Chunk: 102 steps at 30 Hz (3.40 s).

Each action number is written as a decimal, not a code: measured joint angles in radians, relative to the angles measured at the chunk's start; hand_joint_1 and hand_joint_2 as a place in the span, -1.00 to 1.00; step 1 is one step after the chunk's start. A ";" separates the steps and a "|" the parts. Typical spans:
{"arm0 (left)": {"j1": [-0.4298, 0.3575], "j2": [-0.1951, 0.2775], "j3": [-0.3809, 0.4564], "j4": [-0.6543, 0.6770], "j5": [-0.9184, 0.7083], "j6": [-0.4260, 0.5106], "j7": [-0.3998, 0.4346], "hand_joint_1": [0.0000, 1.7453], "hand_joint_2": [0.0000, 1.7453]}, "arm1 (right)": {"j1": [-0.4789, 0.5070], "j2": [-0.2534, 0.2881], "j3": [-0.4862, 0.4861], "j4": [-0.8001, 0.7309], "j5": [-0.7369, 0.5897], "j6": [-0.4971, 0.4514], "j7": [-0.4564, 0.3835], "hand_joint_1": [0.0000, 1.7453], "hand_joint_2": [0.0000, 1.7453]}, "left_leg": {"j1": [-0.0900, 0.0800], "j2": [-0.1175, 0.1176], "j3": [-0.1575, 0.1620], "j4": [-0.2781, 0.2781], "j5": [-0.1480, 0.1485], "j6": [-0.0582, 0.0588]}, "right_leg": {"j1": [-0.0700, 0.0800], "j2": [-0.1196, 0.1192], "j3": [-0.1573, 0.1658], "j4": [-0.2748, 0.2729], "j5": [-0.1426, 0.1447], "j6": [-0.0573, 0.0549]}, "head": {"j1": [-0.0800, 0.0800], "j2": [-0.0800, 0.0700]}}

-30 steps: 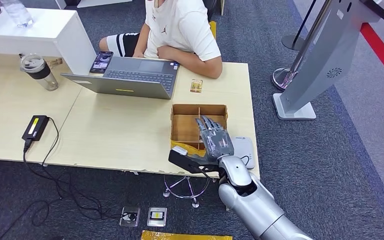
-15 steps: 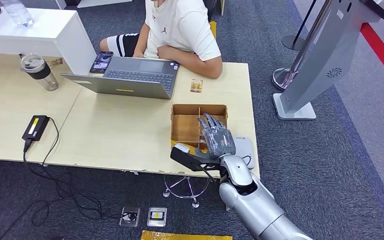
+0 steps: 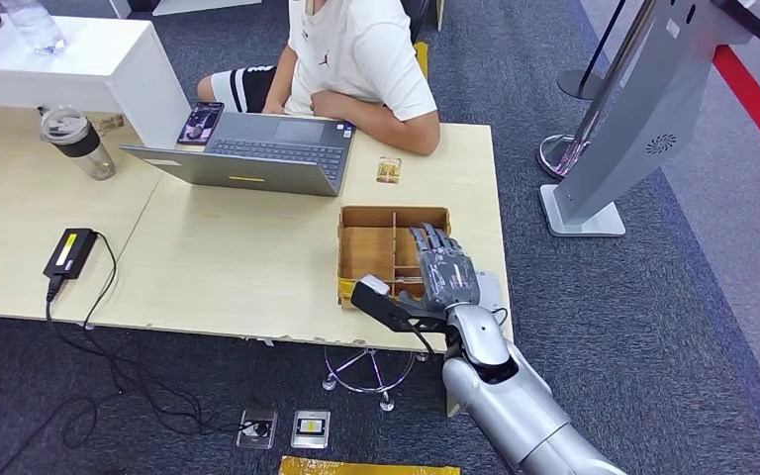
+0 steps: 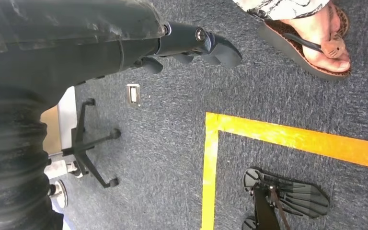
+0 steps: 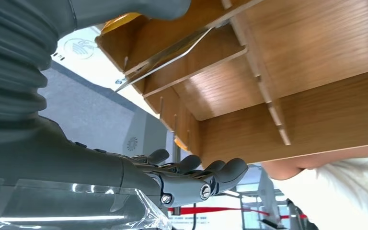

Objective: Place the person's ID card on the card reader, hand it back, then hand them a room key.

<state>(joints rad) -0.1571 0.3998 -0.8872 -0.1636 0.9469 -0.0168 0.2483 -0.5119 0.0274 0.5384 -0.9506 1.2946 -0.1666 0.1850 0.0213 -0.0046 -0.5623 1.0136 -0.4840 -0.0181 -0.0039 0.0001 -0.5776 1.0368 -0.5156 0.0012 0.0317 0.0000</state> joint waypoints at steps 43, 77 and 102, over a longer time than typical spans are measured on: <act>-0.003 0.000 -0.026 0.006 0.056 0.010 0.004 -1.00 1.00 | 0.000 -0.015 -0.050 -0.001 0.009 0.057 -0.024 0.89 1.00 | 0.000 0.000 0.000 0.000 0.000 0.000 | 0.000 0.000 0.000 0.000 0.000 0.000 | 0.000 0.000; -0.005 -0.005 -0.061 0.006 0.106 0.008 0.004 -1.00 1.00 | -0.036 -0.006 -0.097 -0.019 -0.084 -0.045 -0.076 1.00 1.00 | 0.000 0.000 0.000 0.000 0.000 0.000 | 0.000 0.000 0.000 0.000 0.001 0.000 | 0.000 0.000; -0.008 0.000 -0.127 0.006 0.131 -0.008 -0.019 -1.00 1.00 | -0.072 -0.010 -0.181 -0.127 -0.379 -0.199 -0.262 1.00 1.00 | 0.000 0.001 0.000 0.000 0.000 0.000 | 0.000 0.000 0.000 0.000 0.001 0.000 | 0.000 0.000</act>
<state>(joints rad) -0.1652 0.3994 -1.0146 -0.1572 1.0778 -0.0253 0.2289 -0.5842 0.0173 0.3578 -1.0775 0.9153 -0.3660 -0.0767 0.0213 -0.0040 -0.5621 1.0137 -0.4839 -0.0180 -0.0039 0.0000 -0.5772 1.0370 -0.5148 0.0010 0.0316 0.0000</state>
